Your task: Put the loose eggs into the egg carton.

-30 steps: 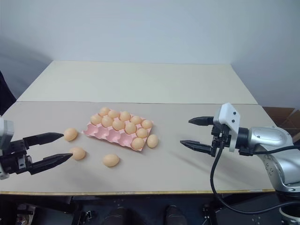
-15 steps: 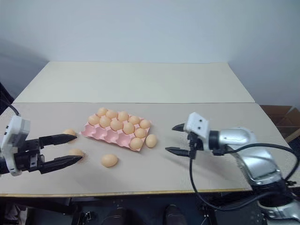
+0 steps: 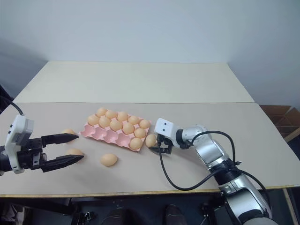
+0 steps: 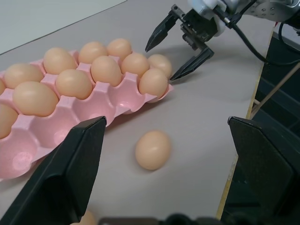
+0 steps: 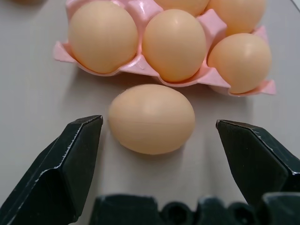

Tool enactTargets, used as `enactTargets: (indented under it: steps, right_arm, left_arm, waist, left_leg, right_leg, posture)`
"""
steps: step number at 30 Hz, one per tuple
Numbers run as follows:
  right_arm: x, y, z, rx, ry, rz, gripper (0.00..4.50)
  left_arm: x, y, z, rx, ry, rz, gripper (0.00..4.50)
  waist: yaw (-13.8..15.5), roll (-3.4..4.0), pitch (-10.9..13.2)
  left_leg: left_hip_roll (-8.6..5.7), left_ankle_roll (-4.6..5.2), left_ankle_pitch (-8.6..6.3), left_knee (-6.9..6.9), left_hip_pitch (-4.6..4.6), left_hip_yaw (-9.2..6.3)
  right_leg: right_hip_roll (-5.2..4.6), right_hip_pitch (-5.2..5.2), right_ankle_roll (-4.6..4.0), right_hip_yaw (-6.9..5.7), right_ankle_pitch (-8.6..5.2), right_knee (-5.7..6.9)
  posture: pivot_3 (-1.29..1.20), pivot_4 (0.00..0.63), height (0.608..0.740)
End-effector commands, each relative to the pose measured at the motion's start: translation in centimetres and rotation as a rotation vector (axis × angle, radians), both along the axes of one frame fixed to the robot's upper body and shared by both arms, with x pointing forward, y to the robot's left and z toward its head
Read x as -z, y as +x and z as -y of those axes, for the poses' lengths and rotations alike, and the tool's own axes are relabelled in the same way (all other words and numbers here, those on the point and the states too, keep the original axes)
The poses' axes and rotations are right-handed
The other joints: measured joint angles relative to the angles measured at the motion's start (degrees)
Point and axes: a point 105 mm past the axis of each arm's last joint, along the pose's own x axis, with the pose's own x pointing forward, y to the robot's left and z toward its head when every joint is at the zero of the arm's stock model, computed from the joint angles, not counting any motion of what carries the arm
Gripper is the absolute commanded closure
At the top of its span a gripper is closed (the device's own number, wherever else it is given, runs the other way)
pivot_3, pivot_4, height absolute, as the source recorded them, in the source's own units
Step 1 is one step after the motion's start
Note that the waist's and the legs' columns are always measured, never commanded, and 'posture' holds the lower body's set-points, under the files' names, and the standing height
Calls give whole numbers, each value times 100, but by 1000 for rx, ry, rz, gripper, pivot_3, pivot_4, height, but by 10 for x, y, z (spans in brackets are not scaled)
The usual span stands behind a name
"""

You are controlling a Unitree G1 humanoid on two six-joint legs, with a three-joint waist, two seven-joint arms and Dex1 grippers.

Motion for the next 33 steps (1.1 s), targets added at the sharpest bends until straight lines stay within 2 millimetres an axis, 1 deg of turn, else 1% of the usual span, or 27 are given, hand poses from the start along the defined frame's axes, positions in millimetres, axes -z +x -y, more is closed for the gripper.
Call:
enactTargets:
  steps: [1, 4, 7, 8, 9, 12, 16, 18, 19, 20, 22, 24, 28, 30, 33]
  right_arm:
    - [-3, 3, -5, -9, 5, 37, 12]
    - [-5, -2, -9, -31, 31, 30, 590]
    - [-11, -5, -6, -14, 60, 36, 1560]
    - [-13, -5, -4, -1, 70, 41, 1806]
    - [-15, -5, -3, 7, 76, 44, 1875]
    - [-31, -16, 7, -1, 107, 69, 1910]
    - [-50, -27, 13, -32, 98, 113, 1910]
    - [-69, -31, 8, -60, 130, 138, 1910]
    - [-80, -33, 0, -84, 153, 161, 1910]
    - [-87, -34, -7, -104, 169, 180, 1910]
    - [-94, -35, -21, -144, 178, 214, 1910]
    - [-93, -36, -39, -186, 190, 212, 1910]
    - [-83, -33, -70, -223, 187, 197, 1910]
    - [-79, -30, -80, -219, 187, 193, 1910]
    - [-71, -19, -91, -167, 175, 183, 1910]
  left_arm:
    - [-7, -4, 2, 7, 20, 51, 0]
    - [-8, -3, 1, -3, 21, 60, 0]
    - [-8, -3, -2, -9, 26, 62, 0]
    - [-8, -4, -3, -12, 26, 63, 0]
    - [-8, -4, -3, -13, 27, 63, 0]
    - [-7, -4, -5, -27, 29, 68, 0]
    - [-6, -3, -6, -37, 30, 72, 0]
    - [-6, -2, -7, -48, 29, 77, 0]
    - [-7, -2, -8, -53, 26, 80, 0]
    - [-7, -1, -7, -55, 23, 82, 0]
    - [-6, -1, -6, -53, 21, 83, 0]
    - [-5, 0, -4, -44, 23, 84, 0]
    - [-7, 1, -3, -41, 27, 91, 0]
    - [-7, 0, -2, -39, 33, 89, 0]
    - [-7, -2, -1, -42, 35, 90, 0]
  waist:
    - [-16, 0, 0]
    - [-19, 0, 0]
    - [-15, 0, 0]
    - [-16, 0, 0]
    - [-15, 0, 0]
    - [-10, 0, 0]
    - [-10, 0, 0]
    - [-28, 0, 0]
    - [-40, 0, 0]
    - [-55, 0, 0]
    - [-66, 0, 0]
    - [-46, 0, 0]
    - [-27, 0, 0]
    - [-21, 0, 0]
    - [-29, 0, 0]
  left_leg:
    - [0, 0, 0, 0, 0, 0]
    - [2, 0, 0, 0, 1, 0]
    - [2, 0, 0, 0, 2, -1]
    - [2, 0, 0, 0, 2, -1]
    - [1, 0, 0, 0, 1, -1]
    - [0, 0, 0, 0, 0, 0]
    - [1, -1, 0, 0, 1, 1]
    - [2, -1, 0, 0, 4, 1]
    - [3, -1, 0, 0, 7, 1]
    - [5, -1, 0, 0, 10, 1]
    - [5, -1, 0, -1, 14, 3]
    - [6, -1, 0, -3, 15, 1]
    - [4, -1, 0, -5, 6, 2]
    - [2, -1, 0, -4, 0, 3]
    - [2, -1, 0, -3, -1, 3]
  right_leg:
    - [0, 0, 0, 0, 0, 0]
    - [1, 0, 4, 0, 3, 2]
    - [1, 0, 4, -2, 2, 5]
    - [1, 0, 4, -1, 2, 4]
    - [1, 0, 4, -1, 2, 3]
    - [-2, -1, 4, -1, 2, 2]
    - [-1, 0, -5, -1, -3, 1]
    - [0, -1, -6, -1, -4, 4]
    - [2, 0, -6, 0, -4, 6]
    - [4, -1, -6, 2, -4, 8]
    - [7, -1, -6, 6, -4, 12]
    - [8, 0, -6, 4, -3, 11]
    - [3, -1, -5, 1, -1, 5]
    - [0, -2, -4, -1, 1, 3]
    - [-2, -2, -5, -2, 3, 3]
  posture:
    - [0, 150, 740]
    - [0, 150, 740]
    - [0, 150, 740]
    - [0, 150, 740]
    - [0, 150, 740]
    - [0, 150, 740]
    - [0, 150, 740]
    - [0, 150, 740]
    - [0, 150, 740]
    - [0, 150, 740]
    - [0, 150, 740]
    - [0, 150, 740]
    - [0, 150, 740]
    - [0, 150, 740]
    - [0, 150, 740]
